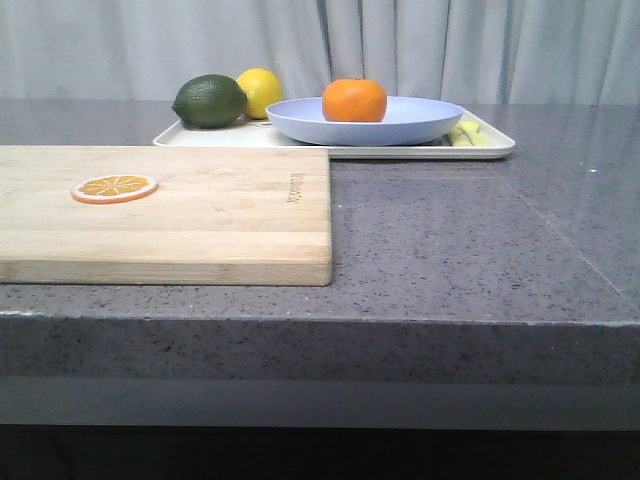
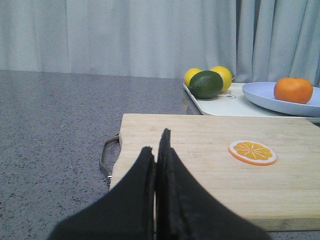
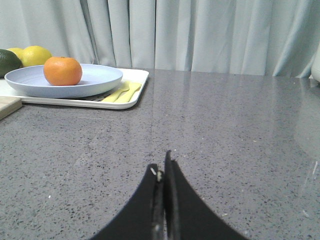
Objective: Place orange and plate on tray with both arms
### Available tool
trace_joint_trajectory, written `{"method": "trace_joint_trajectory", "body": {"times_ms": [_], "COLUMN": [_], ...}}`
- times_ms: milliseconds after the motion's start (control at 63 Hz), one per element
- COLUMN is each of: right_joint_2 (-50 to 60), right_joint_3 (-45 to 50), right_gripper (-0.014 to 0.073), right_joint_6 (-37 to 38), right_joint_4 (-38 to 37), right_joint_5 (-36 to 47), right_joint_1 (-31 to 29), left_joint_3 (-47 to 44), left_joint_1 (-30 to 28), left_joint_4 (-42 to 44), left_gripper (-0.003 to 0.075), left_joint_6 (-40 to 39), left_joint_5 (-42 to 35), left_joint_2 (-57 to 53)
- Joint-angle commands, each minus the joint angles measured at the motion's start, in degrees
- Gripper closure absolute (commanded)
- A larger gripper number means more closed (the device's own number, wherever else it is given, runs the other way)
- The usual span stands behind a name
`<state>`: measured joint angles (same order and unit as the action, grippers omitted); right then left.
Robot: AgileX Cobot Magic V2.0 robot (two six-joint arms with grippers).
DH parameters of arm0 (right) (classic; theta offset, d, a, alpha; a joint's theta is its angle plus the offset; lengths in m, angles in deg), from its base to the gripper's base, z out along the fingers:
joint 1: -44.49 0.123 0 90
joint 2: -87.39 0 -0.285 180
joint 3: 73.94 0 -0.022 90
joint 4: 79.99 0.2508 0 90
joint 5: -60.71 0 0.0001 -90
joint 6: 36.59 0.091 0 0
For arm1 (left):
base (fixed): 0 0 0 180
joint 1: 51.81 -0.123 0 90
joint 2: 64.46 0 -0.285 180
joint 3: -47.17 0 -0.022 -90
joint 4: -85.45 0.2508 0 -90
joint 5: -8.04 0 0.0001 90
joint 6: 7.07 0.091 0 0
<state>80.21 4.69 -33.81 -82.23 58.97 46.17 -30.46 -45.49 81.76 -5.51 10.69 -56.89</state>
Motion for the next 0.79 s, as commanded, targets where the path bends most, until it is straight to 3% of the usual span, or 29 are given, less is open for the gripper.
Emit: {"method": "trace_joint_trajectory", "body": {"times_ms": [0, 778], "right_joint_2": [1.1, 1.0], "right_joint_3": [-1.3, -1.3], "right_gripper": [0.0659, 0.0659], "right_joint_6": [0.2, 0.2], "right_joint_4": [-0.7, -0.7], "right_joint_5": [5.1, 5.1], "right_joint_1": [-0.3, -0.3], "left_joint_3": [-1.6, -1.6], "left_joint_1": [0.0, -0.8], "left_joint_4": [-0.6, -0.6], "left_gripper": [0.0740, 0.0740], "left_joint_6": [-0.1, -0.1], "left_joint_5": [-4.6, -4.6], "left_joint_2": [-1.0, -1.2]}}
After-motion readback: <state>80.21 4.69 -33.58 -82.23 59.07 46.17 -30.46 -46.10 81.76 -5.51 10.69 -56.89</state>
